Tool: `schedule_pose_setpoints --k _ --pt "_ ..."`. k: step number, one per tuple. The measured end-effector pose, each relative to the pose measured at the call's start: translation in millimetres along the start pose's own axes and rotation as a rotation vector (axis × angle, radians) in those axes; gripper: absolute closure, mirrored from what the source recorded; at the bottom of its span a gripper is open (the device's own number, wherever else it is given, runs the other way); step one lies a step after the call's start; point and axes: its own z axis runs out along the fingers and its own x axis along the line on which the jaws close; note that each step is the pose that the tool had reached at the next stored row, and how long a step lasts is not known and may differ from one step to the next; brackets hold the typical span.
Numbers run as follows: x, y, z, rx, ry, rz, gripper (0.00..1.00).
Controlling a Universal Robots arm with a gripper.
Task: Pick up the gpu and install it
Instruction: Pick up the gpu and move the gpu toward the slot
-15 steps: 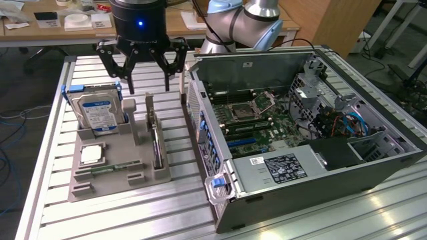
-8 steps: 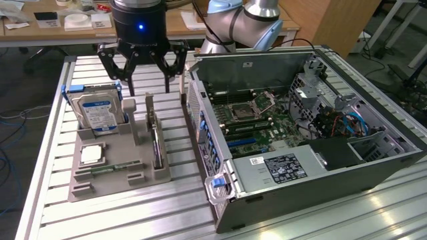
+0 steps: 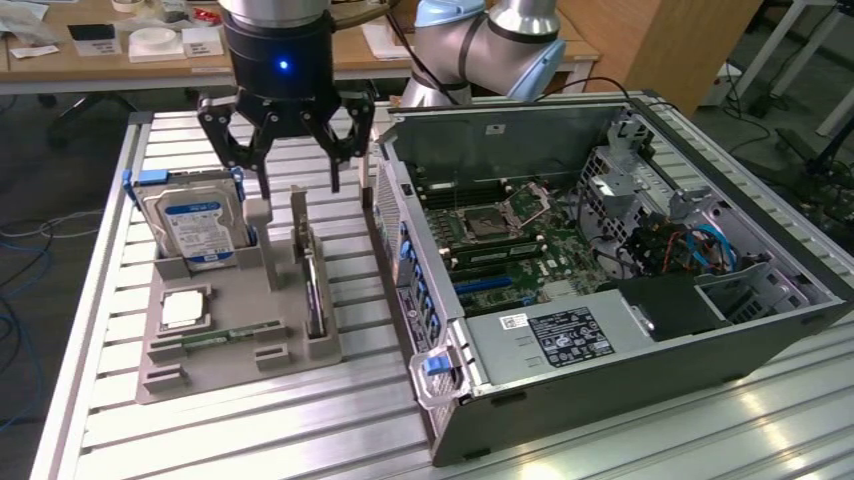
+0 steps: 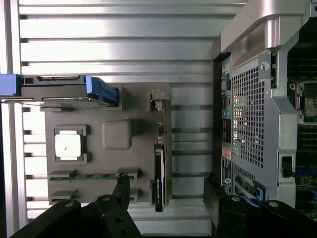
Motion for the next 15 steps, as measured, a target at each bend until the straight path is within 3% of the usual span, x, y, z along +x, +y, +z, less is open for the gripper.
schedule_pose_setpoints --k 15 --pt "0.0 -4.0 11.5 0.0 0.0001 -0.003 0.29"
